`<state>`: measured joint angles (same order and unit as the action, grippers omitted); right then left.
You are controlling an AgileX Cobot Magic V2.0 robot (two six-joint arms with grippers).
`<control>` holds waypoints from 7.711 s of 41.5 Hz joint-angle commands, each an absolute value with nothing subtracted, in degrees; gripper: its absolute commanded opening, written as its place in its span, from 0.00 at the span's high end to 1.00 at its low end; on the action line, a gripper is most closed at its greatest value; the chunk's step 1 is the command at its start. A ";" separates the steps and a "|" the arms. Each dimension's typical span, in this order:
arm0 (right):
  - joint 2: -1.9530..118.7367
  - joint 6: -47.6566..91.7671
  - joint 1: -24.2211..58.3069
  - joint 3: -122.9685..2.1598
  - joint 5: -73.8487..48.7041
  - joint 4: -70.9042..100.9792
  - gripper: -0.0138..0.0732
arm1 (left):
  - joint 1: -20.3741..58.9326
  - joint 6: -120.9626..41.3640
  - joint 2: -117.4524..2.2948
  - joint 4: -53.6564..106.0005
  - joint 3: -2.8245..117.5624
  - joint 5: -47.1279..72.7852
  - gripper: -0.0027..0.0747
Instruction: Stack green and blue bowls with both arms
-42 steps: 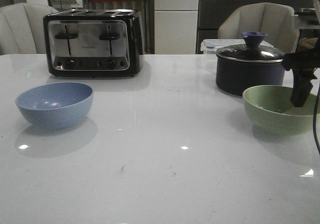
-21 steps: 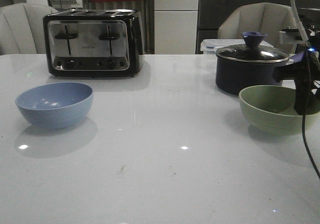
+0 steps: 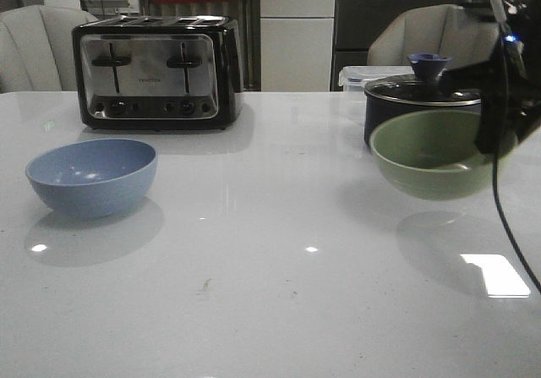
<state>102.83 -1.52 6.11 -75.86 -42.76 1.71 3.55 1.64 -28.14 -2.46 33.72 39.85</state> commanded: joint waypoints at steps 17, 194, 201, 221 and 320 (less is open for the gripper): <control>102.76 -1.39 26.71 -78.42 -36.12 11.29 0.75 | 3.46 1.97 -28.65 -2.73 35.28 35.26 0.24; 43.36 3.91 36.88 -45.29 -36.74 3.97 0.32 | 22.55 -14.84 -89.03 17.68 82.35 50.57 0.84; 43.36 3.91 36.88 -45.29 -36.74 3.97 0.32 | 26.86 -14.84 -93.12 17.76 82.91 49.16 0.84; 43.36 3.91 36.88 -45.29 -36.74 3.97 0.32 | 28.74 -14.84 -105.15 19.13 83.85 44.59 0.84; 42.59 -1.33 36.81 -36.51 -36.27 1.78 0.54 | 28.74 -16.08 -40.14 9.71 40.08 36.54 0.56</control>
